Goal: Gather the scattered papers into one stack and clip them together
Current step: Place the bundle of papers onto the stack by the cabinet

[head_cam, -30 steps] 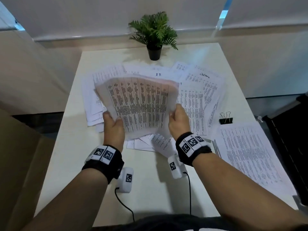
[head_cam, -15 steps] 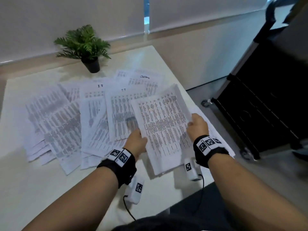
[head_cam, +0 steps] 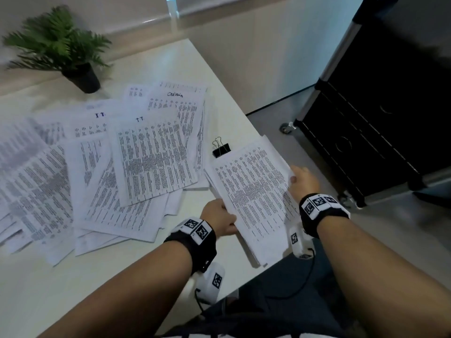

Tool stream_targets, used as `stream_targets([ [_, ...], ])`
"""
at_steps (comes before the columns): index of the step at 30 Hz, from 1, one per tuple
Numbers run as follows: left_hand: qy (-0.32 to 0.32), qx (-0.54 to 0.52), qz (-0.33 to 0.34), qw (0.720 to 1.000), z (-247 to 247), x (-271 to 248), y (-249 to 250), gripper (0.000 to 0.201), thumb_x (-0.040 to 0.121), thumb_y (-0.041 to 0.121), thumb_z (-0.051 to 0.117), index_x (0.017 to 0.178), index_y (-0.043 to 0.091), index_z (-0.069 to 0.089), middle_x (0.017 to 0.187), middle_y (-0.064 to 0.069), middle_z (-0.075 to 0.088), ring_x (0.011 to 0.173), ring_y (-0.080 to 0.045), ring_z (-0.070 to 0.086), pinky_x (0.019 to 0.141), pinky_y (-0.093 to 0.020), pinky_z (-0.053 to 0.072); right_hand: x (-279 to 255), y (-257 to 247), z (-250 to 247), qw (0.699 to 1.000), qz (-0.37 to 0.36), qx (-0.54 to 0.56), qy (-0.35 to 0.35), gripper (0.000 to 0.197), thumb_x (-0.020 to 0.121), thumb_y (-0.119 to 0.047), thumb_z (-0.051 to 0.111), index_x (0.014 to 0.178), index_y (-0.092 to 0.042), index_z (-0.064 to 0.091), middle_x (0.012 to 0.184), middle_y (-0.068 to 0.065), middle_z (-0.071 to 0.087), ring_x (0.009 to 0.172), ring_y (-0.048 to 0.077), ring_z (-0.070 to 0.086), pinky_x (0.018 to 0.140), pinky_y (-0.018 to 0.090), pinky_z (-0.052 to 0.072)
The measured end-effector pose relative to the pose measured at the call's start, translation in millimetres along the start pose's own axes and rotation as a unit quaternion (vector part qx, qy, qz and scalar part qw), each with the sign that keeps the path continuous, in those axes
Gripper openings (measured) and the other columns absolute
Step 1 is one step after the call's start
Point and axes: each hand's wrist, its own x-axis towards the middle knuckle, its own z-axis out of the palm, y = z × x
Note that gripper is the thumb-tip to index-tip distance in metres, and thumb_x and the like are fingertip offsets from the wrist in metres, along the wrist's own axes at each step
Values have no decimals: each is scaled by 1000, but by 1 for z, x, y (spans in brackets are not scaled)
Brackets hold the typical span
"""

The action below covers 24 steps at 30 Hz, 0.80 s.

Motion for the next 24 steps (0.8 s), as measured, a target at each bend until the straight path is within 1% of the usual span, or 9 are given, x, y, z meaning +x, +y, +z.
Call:
stream_targets([
  [2,8,27,2,1000,0,1,1,27,72,-11,68,96,-2,59,97,-21,71,88,-34,72,76,-52,60,4,2,5,1000,-1,7,-3,36,95,-5,38,125,-13,56,121,17,54,102,32,55,80,31,42],
  [3,16,37,3,999,1,1,1,27,74,-13,68,93,3,58,97,-20,69,88,-34,71,76,-50,60,5,4,8,1000,4,20,-6,40,95,-6,39,131,-18,52,129,18,51,115,36,53,90,36,45],
  [5,22,45,8,999,3,3,0,28,78,-15,65,89,9,55,96,-19,66,88,-34,68,77,-49,60,7,7,11,999,13,27,-11,47,96,-8,39,138,-27,47,136,17,47,125,36,47,102,38,40],
  [9,43,51,40,997,7,10,-7,34,75,-9,69,101,7,52,98,-19,66,86,-34,68,75,-52,60,9,7,12,1000,14,10,5,45,95,-6,38,136,-23,50,105,13,46,89,29,51,78,27,39],
  [11,62,32,51,996,8,10,-8,47,72,-1,74,111,6,48,96,-14,63,82,-31,66,77,-52,60,7,3,11,999,17,-24,23,39,93,-7,44,128,-20,55,110,12,46,98,29,46,86,34,39],
  [15,121,71,82,987,-9,11,-2,55,79,21,73,124,13,43,111,-7,55,103,-30,64,89,-45,56,2,-22,10,996,-30,-57,56,39,87,-9,58,124,-20,55,132,7,43,116,30,39,99,43,31],
  [20,272,62,125,952,-83,12,9,31,89,14,62,119,12,54,109,-4,60,101,-23,61,85,-32,50,0,-92,36,985,-168,29,-31,32,92,-8,51,122,-14,63,119,11,55,114,30,48,99,35,39],
  [22,348,69,135,925,-126,13,4,32,88,13,61,120,10,57,115,-9,59,103,-25,61,86,-32,49,-4,-128,51,975,-200,65,-78,29,94,-10,50,120,-10,64,116,13,56,109,28,54,94,24,37],
  [24,415,98,107,898,-174,15,-6,36,87,13,60,123,10,58,127,-14,54,110,-31,59,94,-38,49,-7,-163,67,969,-209,78,-111,29,96,-15,49,121,-10,63,118,14,55,109,27,56,94,22,36],
])
